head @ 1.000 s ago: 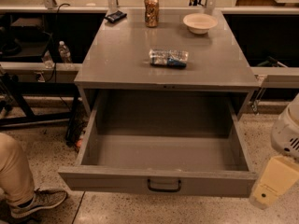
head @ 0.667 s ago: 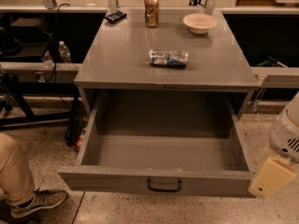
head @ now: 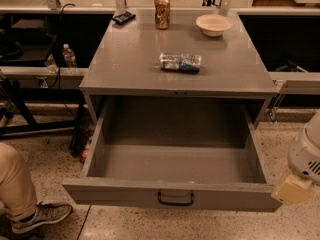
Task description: Close top drawer
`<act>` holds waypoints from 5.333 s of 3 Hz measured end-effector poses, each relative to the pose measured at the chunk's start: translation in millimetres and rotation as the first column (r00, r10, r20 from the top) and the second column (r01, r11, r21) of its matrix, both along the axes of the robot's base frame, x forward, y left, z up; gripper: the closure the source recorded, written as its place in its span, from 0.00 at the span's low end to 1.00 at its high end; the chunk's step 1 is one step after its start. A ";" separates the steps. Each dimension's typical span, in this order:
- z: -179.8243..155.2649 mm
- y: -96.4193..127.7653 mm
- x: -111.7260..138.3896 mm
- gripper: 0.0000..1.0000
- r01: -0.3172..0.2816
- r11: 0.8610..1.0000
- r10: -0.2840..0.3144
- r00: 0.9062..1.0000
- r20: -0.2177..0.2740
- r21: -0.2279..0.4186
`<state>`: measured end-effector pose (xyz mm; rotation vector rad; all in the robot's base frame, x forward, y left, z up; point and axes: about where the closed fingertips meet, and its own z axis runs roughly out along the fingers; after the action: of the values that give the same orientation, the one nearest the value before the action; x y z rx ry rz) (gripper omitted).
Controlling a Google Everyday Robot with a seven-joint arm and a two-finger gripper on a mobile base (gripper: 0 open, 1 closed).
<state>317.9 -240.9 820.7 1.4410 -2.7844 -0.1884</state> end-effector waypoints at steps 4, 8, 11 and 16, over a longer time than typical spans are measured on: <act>-150.0 34.7 -22.3 1.00 -0.163 0.971 0.167 0.986 -0.005 0.177; -184.7 87.3 37.4 1.00 -0.208 0.950 0.171 0.970 0.171 0.232; -201.3 63.7 105.5 1.00 -0.332 0.943 0.320 0.908 0.270 -0.003; -177.6 73.4 211.0 1.00 -0.365 0.913 0.408 0.779 0.476 -0.184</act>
Offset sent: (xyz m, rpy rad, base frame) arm -0.0424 -0.0036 -0.1313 0.0893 0.1333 0.1566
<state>529.0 -167.5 643.1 2.2789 -2.6920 0.3599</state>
